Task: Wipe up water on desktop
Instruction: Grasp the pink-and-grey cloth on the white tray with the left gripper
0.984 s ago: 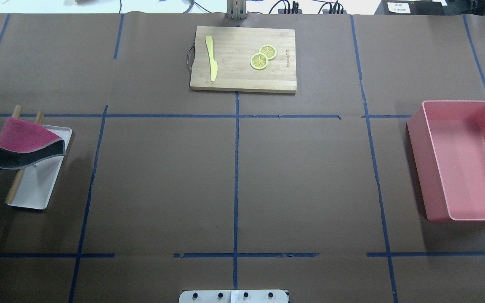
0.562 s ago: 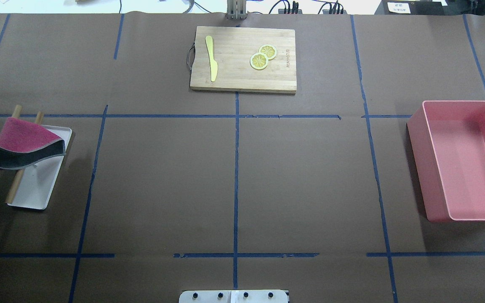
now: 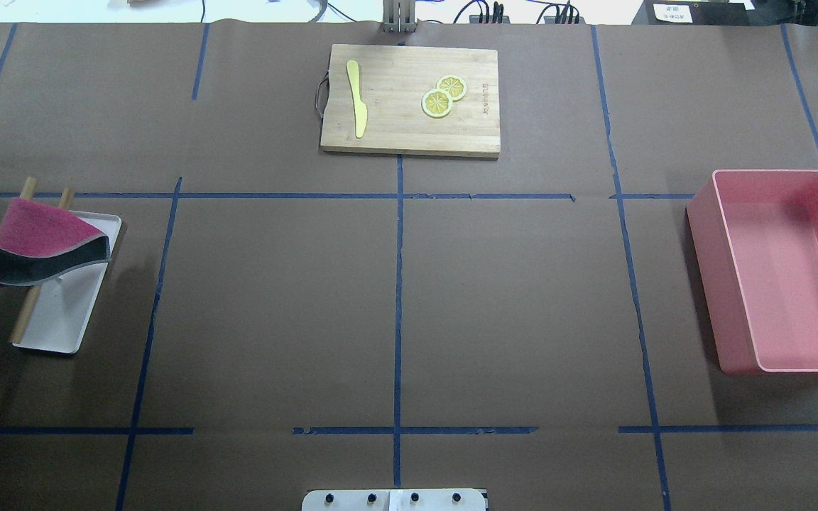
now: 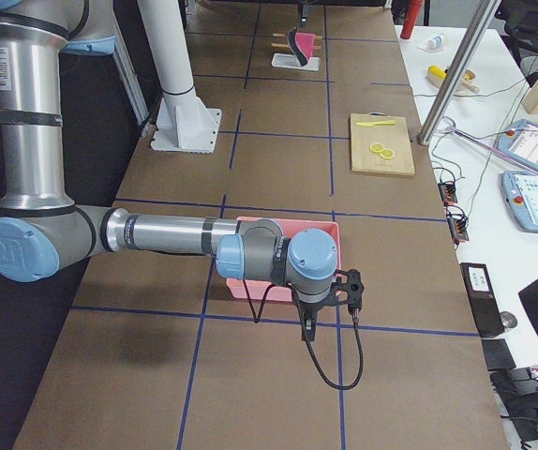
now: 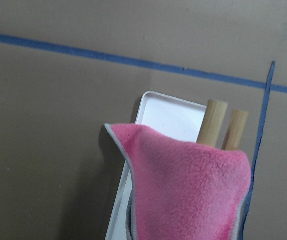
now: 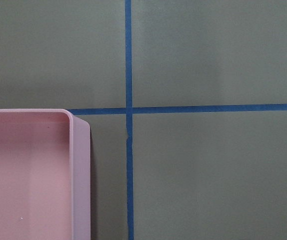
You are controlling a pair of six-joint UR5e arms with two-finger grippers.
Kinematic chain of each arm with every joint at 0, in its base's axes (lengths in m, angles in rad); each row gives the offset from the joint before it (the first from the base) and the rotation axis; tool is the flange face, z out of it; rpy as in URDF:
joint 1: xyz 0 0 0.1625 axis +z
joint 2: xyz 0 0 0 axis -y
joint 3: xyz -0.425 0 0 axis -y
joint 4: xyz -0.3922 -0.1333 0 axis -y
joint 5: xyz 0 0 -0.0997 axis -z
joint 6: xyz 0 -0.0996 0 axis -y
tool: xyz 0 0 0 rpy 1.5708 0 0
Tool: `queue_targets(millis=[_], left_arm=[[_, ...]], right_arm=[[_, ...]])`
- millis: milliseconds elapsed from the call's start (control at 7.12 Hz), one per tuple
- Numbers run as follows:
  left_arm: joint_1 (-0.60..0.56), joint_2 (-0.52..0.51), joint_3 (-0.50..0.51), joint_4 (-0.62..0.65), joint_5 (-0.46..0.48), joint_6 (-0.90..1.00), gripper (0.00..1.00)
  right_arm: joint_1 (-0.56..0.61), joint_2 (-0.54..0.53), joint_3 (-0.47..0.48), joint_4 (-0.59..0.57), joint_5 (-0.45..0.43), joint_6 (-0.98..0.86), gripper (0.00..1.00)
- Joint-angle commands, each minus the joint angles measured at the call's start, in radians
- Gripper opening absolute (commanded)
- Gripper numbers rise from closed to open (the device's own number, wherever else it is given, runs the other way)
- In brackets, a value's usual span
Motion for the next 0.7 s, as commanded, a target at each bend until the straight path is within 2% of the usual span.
queue_targets(millis=[0, 281, 422, 562], left_arm=[[0.020, 0.007, 0.000, -0.005, 0.002, -0.002, 0.97], [0.029, 0.007, 0.000, -0.005, 0.019, -0.002, 0.89], [0.029, 0.007, -0.001, -0.007, 0.019, -0.005, 0.80], [0.029, 0.007, -0.001, -0.007, 0.019, -0.005, 0.66]], right_arm=[[-0.006, 0.000, 0.010, -0.001, 0.001, 0.001, 1.00], [-0.006, 0.000, 0.013, -0.001, 0.001, -0.001, 1.00], [-0.006, 0.000, 0.013, -0.001, 0.000, -0.001, 1.00], [-0.006, 0.000, 0.013, -0.001, 0.003, -0.001, 1.00]])
